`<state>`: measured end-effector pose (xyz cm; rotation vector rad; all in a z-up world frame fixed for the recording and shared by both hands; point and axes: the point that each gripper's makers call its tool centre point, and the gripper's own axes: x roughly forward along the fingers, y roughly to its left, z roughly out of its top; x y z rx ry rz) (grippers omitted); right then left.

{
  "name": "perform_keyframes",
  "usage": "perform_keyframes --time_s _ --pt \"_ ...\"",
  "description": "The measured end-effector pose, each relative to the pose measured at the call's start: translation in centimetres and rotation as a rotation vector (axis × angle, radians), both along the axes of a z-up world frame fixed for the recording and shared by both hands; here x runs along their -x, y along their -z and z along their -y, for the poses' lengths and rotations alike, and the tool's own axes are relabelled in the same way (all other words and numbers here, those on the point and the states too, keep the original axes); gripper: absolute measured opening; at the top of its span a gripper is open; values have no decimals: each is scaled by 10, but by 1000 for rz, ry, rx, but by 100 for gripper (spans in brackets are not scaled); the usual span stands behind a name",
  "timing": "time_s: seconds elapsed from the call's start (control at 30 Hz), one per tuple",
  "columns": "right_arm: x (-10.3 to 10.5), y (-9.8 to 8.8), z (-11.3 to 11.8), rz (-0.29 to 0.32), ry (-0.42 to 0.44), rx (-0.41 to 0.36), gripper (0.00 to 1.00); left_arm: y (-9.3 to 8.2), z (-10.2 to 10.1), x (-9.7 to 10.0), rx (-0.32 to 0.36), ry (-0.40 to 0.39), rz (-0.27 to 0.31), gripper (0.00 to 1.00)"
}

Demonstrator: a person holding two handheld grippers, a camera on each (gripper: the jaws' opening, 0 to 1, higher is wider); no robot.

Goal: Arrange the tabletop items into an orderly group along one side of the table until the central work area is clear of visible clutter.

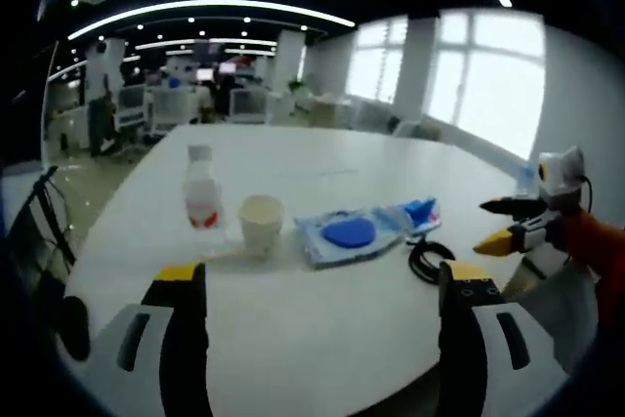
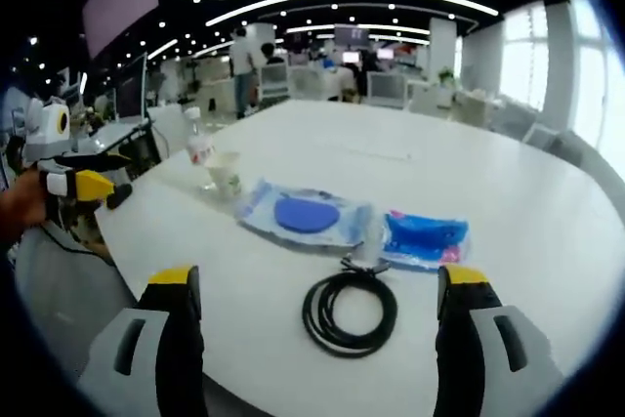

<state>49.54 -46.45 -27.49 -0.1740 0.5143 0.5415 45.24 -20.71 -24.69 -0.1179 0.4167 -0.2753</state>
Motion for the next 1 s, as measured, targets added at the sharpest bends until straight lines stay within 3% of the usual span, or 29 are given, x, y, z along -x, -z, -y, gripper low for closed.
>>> perform_keyframes --time_s 1.0 --pt "-5 -5 13 34 66 -15 100 3 2 1 -4 16 -2 96"
